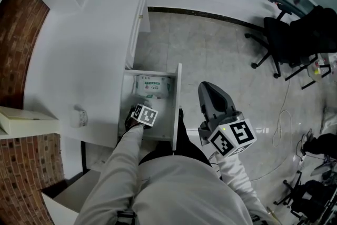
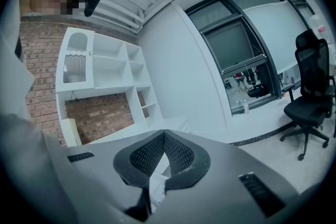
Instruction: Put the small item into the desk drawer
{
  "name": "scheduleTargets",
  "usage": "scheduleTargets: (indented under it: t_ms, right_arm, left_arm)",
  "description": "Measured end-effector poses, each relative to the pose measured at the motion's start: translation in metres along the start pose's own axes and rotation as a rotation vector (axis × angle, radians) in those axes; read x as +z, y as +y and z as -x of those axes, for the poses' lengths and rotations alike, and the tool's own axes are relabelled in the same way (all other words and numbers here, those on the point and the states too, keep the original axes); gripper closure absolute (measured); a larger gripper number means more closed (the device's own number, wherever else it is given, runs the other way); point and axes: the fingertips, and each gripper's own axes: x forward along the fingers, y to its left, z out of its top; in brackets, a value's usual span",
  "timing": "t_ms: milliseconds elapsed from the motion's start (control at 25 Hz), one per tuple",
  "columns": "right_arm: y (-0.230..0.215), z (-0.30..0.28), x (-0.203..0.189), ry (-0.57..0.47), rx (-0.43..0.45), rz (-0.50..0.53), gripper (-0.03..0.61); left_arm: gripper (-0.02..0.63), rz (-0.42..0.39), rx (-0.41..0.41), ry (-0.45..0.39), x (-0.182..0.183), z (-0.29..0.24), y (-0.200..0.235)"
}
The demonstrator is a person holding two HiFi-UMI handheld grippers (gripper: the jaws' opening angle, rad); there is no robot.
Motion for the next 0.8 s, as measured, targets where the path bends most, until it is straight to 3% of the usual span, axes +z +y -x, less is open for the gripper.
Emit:
scheduleTargets:
  t_ms: [800]
  right_arm:
    - [-0.012, -0.001, -0.014, 0.059, 0.004, -0.002, 0.551]
  left_arm:
    - [0.425, 0.03, -0.002, 0.138, -0.037, -0.03, -0.006]
